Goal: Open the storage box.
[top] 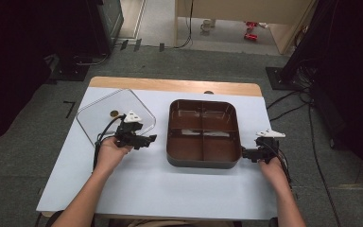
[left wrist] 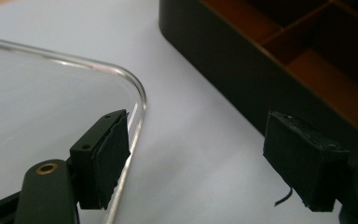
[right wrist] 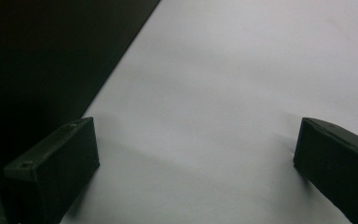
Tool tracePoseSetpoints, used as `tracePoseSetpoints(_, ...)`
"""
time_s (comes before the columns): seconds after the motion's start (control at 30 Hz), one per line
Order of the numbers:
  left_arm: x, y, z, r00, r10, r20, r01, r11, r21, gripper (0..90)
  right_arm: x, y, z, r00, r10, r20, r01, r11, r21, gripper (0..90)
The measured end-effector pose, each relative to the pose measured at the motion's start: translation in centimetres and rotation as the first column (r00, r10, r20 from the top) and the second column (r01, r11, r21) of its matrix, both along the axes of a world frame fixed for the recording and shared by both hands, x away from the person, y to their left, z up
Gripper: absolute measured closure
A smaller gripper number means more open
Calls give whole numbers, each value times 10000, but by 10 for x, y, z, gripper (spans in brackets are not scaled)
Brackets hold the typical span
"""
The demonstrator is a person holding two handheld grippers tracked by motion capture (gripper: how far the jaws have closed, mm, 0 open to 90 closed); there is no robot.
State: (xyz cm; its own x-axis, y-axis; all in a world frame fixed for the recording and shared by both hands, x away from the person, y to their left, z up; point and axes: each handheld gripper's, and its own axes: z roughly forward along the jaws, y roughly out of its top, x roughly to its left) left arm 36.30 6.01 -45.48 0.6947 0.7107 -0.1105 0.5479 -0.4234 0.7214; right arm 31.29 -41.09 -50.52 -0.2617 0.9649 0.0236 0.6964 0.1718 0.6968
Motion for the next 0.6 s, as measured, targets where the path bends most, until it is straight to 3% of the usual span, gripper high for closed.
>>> tracePoseSetpoints(0.13,-3,-10,-11,9984,-367,-428,377,9990,236,226,0,0,0,10000,-9,-7,9,10000,7,0)
tracePoseSetpoints(0.17,-5,-16,-17,9965,-614,-572,645,9965,538,226,0,0,0,10000,-9,-9,9,10000,6,0)
tracePoseSetpoints(0.33,-6,-26,-27,9911,-991,-888,1077,9895,969,226,0,0,0,10000,0,-1,0,10000,0,0)
tracePoseSetpoints(0.47,-10,-31,-31,9932,-1026,-558,1086,9870,1187,188,0,0,0,10000,-7,-5,7,10000,6,0)
tracePoseSetpoints(0.5,-14,-32,-33,9949,-966,-281,993,9875,1224,188,0,0,0,10000,-6,-7,6,10000,5,0)
tracePoseSetpoints(0.53,-14,-32,-33,9949,-966,-281,993,9875,1224,188,0,0,0,10000,-6,-7,6,10000,5,0)
tracePoseSetpoints(0.57,-18,-33,-36,9944,-1049,107,1023,9845,1428,187,0,0,0,10000,-18,-13,18,10000,13,0)
tracePoseSetpoints(0.6,-18,-33,-36,9944,-1049,107,1023,9845,1428,185,0,0,0,10000,-18,-13,18,10000,13,0)
